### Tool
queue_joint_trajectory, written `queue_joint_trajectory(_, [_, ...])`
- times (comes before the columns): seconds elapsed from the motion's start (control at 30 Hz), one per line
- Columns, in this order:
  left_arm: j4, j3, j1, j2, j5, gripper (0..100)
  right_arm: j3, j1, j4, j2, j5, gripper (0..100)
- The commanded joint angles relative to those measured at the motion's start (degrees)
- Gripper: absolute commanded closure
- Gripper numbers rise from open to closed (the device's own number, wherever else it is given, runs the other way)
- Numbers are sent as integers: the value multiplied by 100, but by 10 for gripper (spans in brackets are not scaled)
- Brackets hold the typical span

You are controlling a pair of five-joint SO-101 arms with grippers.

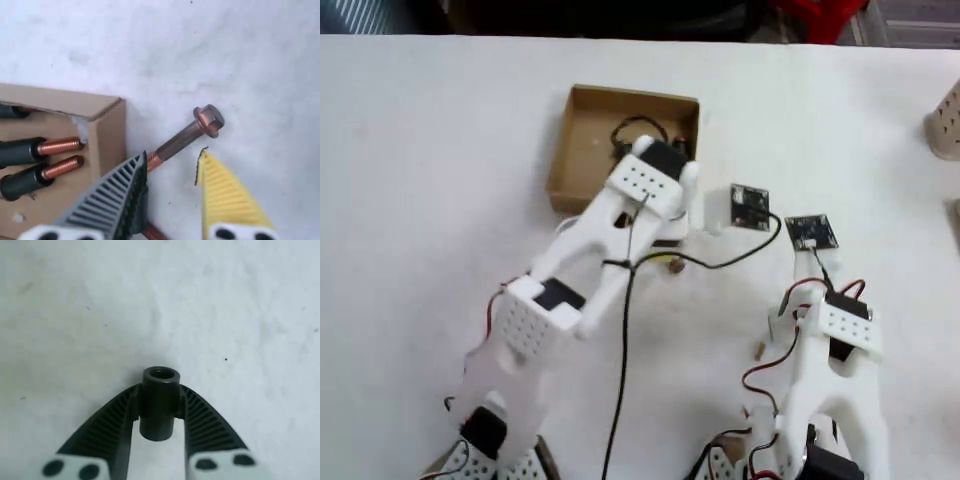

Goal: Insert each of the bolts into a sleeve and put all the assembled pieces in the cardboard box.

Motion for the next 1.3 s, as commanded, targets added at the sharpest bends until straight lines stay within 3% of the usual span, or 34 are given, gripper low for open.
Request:
queue_joint_trajectory(0.0, [-229,176,171,-31,-202,803,-35,4,-22,-163,79,981])
queue_joint_trajectory(0.4, [-985,1055,286,-40,-193,811,-35,4,-22,-171,79,981])
queue_joint_trajectory(0.67, [-1002,1099,664,-31,422,984,-35,4,-22,-171,79,981])
queue_joint_trajectory(0.73, [-967,1099,760,-31,712,976,-35,4,-22,-171,79,981])
queue_joint_trajectory(0.9, [-1002,1046,857,-75,1916,980,-35,4,-22,-171,79,981])
queue_joint_trajectory(1.13, [-695,387,655,-92,5011,980,-35,4,-22,-163,79,981])
queue_joint_trajectory(1.27, [-527,97,321,-101,6022,980,-35,4,-31,-163,79,981])
